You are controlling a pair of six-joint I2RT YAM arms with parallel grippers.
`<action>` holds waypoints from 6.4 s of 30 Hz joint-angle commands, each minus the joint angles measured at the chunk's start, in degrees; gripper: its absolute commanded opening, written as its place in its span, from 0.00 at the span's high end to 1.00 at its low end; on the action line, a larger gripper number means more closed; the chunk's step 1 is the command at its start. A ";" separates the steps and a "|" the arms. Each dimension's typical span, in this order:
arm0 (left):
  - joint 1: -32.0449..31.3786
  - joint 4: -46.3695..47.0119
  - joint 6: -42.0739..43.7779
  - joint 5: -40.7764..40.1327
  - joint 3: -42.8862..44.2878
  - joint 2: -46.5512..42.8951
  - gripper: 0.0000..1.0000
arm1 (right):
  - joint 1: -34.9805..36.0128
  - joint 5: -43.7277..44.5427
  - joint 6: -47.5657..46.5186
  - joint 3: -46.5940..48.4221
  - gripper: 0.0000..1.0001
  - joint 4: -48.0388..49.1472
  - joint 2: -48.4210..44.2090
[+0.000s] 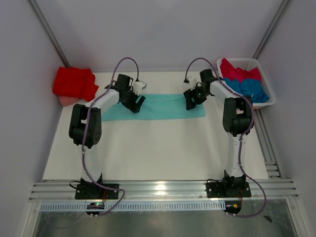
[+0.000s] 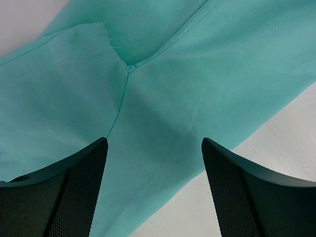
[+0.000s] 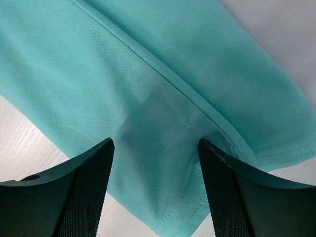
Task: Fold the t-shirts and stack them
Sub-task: Fold the tshirt
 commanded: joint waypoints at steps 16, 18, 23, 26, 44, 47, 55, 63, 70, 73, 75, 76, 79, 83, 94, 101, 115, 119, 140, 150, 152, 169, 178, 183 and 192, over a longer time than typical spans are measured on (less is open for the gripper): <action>4.73 -2.10 0.29 4.15 1.86 2.38 0.22 | -0.25 3.92 1.16 3.26 0.27 -3.94 0.35; 5.26 -1.93 0.21 4.50 1.51 2.21 0.22 | -0.51 3.92 1.34 3.26 0.27 -4.20 0.35; 6.32 -2.81 0.73 4.15 1.07 2.03 0.22 | -1.39 4.54 2.04 3.44 0.27 -4.20 0.35; 6.85 -2.89 1.08 4.32 0.63 1.59 0.22 | -2.18 4.45 2.39 3.35 0.27 -4.46 0.35; 9.22 -2.72 2.05 3.63 -4.11 -1.40 0.24 | -4.03 4.27 2.48 2.47 0.27 -4.47 -0.61; 9.66 -2.11 2.49 3.71 -5.78 -2.45 0.24 | -3.94 4.80 2.39 0.99 0.27 -3.59 -1.31; 11.59 -0.97 3.02 3.10 -7.63 -3.86 0.24 | -4.47 5.06 2.30 0.19 0.27 -3.15 -1.84; 11.94 0.18 3.11 2.57 -8.95 -4.12 0.25 | -4.47 5.15 2.22 -0.86 0.27 -2.01 -2.63; 12.47 0.71 3.72 1.87 -10.45 -4.83 0.25 | -4.82 6.12 1.43 -3.06 0.27 -0.34 -4.30; 12.91 0.88 3.81 1.95 -10.88 -5.18 0.25 | -4.91 6.03 1.16 -3.68 0.27 0.02 -4.83; 13.09 1.06 3.81 2.04 -11.15 -5.62 0.25 | -5.08 5.94 1.07 -4.29 0.27 0.89 -5.36; 13.00 1.06 3.81 2.22 -11.32 -5.97 0.25 | -5.17 5.77 0.99 -4.38 0.27 0.98 -5.45; 13.00 1.15 3.46 2.48 -11.15 -6.32 0.25 | -5.35 4.54 1.16 -4.47 0.27 1.77 -5.97; 13.09 0.88 3.37 2.57 -10.89 -6.76 0.25 | -5.26 2.69 0.81 -4.38 0.27 2.21 -7.12; 13.09 -0.08 3.81 1.60 -11.85 -9.57 0.26 | -5.44 -1.79 -1.30 -7.63 0.27 3.79 -13.35; 13.00 0.88 3.64 0.81 -15.19 -14.75 0.26 | -5.61 -4.08 -3.06 -12.99 0.26 8.10 -21.43; 11.25 -5.26 4.68 7.84 -18.88 -28.73 0.26 | -5.96 1.37 0.55 -22.05 0.25 18.83 -31.30; 7.38 -8.61 9.07 5.22 -21.07 -29.08 0.26 | -5.96 2.42 0.81 -21.26 0.25 18.38 -27.95; -18.37 3.61 4.70 -19.58 -17.14 -15.73 0.26 | -6.05 15.69 6.35 -16.96 0.25 20.84 -19.52; -21.98 -0.61 0.82 -18.17 -12.90 -10.19 0.26 | -6.05 15.87 3.98 -5.36 0.25 18.47 -11.52; -21.98 -0.96 1.17 -18.87 -13.52 -10.89 0.26 | -6.05 15.70 4.06 -4.39 0.25 18.56 -10.81; -8.91 5.54 -6.81 -28.90 -12.30 -12.40 0.22 | -6.05 8.32 0.63 -5.70 0.25 16.19 -10.80; 2.18 8.18 -16.32 -23.36 -6.50 -5.71 0.22 | -5.96 7.61 -0.95 -15.89 0.25 19.88 -17.48; 2.37 7.92 -15.70 -20.29 -6.05 -3.42 0.22 | -6.05 7.79 -1.30 -17.21 0.25 20.23 -18.11; 2.36 7.91 -14.56 -16.51 -5.88 -2.19 0.22 | -6.05 7.44 -0.60 -14.41 0.25 19.62 -15.38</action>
